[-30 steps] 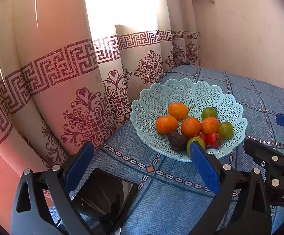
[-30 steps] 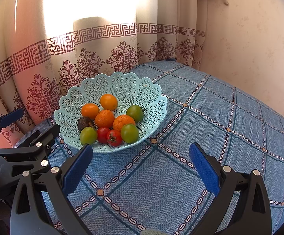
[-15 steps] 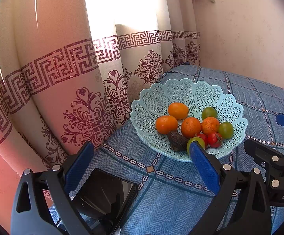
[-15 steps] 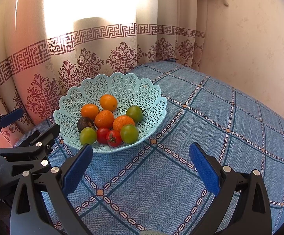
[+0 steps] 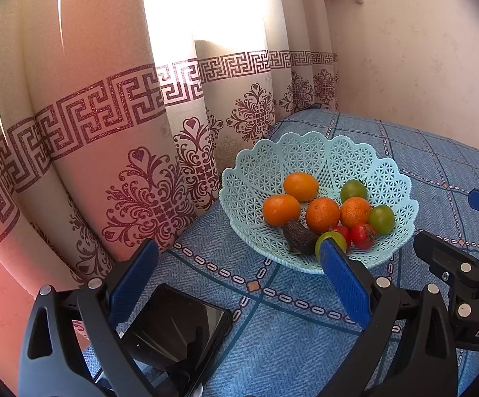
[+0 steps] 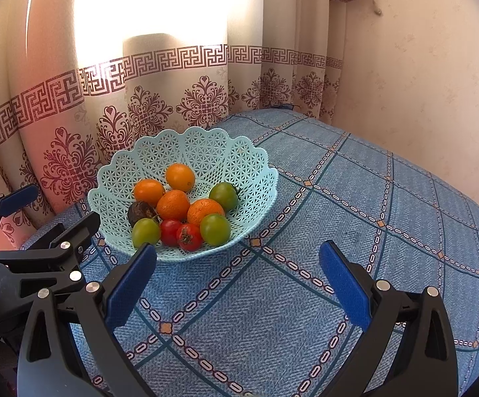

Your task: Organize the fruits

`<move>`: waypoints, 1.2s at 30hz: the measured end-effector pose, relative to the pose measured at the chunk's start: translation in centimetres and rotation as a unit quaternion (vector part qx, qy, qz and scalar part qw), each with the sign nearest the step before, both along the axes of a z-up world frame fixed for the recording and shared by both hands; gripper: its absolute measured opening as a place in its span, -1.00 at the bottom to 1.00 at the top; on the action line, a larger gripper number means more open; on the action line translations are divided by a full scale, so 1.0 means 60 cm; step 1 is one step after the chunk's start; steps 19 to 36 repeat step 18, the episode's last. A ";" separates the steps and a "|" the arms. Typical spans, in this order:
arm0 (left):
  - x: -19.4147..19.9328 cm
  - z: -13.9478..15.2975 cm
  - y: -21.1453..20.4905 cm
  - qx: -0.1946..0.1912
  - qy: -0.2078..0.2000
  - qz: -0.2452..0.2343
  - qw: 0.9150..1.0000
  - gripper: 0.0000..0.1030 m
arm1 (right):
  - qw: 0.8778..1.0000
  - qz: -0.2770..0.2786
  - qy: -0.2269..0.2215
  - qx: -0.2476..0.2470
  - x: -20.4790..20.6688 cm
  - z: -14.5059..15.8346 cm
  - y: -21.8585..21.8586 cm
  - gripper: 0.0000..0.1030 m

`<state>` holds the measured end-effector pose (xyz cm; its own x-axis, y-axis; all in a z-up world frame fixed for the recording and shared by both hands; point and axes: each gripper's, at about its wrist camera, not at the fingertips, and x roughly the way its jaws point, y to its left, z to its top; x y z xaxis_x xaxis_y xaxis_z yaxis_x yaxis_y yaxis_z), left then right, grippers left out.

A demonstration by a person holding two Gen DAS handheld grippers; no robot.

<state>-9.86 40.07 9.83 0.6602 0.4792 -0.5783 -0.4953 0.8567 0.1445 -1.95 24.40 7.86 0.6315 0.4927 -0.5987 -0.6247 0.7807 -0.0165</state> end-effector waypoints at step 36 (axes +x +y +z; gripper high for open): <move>-0.011 0.018 -0.017 0.003 -0.011 -0.014 1.000 0.93 | 0.999 -0.042 0.003 -0.020 0.012 0.014 -0.016 0.90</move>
